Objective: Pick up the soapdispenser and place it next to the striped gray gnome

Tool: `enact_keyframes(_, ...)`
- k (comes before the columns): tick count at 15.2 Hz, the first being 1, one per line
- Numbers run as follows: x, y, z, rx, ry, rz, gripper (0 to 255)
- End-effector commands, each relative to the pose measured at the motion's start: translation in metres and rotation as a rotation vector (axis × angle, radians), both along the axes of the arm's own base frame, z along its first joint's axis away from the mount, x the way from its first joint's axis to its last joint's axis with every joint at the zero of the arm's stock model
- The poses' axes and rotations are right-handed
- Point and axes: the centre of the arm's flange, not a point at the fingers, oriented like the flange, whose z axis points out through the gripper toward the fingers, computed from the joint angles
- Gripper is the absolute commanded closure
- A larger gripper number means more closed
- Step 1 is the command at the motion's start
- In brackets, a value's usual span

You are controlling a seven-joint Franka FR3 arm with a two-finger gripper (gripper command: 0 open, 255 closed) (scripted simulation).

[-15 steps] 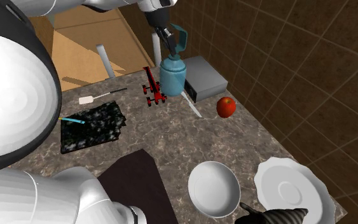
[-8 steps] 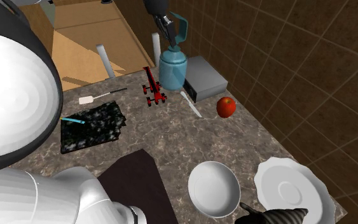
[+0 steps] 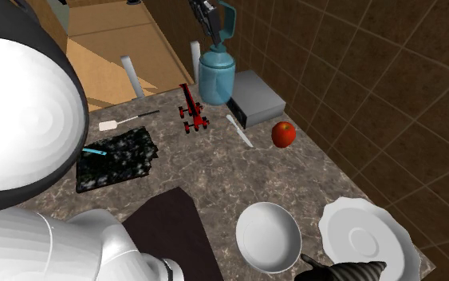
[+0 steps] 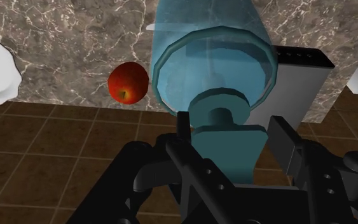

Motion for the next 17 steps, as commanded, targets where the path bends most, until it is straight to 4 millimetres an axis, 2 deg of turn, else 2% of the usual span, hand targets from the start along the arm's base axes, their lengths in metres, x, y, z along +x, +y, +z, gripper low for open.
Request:
enact_keyframes(1, 0.0, 0.001, 0.011, 0.0, -0.001, 0.0, 255)
enact_keyframes(17, 0.0, 0.001, 0.096, 0.0, -0.001, 0.0, 255)
